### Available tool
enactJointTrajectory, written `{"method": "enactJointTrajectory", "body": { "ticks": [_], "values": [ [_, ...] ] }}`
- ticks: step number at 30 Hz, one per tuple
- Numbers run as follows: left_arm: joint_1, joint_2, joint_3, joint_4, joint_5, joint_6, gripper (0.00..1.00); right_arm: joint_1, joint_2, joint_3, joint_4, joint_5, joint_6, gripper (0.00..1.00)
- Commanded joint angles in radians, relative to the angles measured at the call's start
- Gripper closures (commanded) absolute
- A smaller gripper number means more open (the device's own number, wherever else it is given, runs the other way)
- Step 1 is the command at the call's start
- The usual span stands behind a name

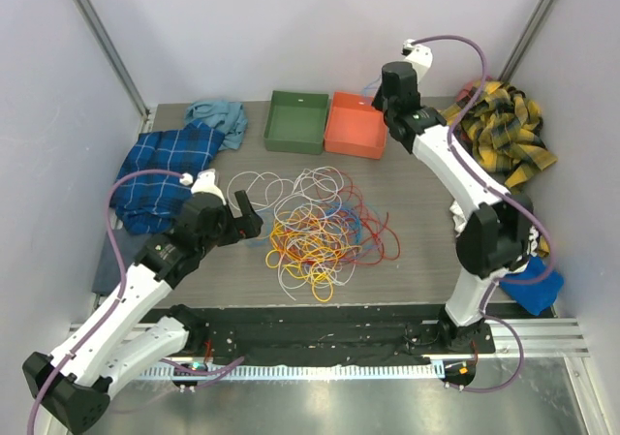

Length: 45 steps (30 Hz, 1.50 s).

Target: Untangle the cables

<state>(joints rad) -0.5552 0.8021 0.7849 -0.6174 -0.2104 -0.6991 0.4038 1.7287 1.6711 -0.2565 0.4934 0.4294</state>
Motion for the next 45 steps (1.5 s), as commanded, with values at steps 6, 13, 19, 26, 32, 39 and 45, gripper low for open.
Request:
{"method": "enactJointTrajectory", "body": {
  "ticks": [6, 13, 19, 26, 32, 39, 45],
  "values": [
    [-0.002, 0.016, 0.030, 0.015, -0.024, 0.013, 0.00, -0.051, 0.241, 0.185, 0.114, -0.105, 0.022, 0.99],
    [-0.002, 0.028, 0.050, -0.013, -0.033, 0.015, 0.00, -0.068, 0.386, 0.263, 0.132, -0.101, 0.019, 0.99],
    [-0.002, 0.034, 0.059, -0.007, -0.047, 0.027, 0.00, -0.044, 0.378, 0.339, 0.020, -0.050, 0.051, 0.13],
    [-0.002, 0.051, 0.050, 0.030, -0.024, 0.004, 0.00, 0.101, 0.007, -0.071, 0.126, 0.019, 0.028, 0.07],
    [-0.002, 0.106, 0.051, 0.051, 0.008, -0.019, 0.00, 0.245, -0.207, -0.477, 0.105, 0.017, 0.078, 0.16],
    [-0.003, 0.180, 0.082, 0.068, 0.026, -0.037, 0.00, 0.267, -0.382, -0.826, 0.119, -0.007, 0.192, 0.27],
    [-0.002, 0.198, 0.059, 0.081, 0.029, -0.068, 0.01, 0.267, -0.426, -0.921, 0.106, -0.075, 0.226, 0.38]
  ]
}}
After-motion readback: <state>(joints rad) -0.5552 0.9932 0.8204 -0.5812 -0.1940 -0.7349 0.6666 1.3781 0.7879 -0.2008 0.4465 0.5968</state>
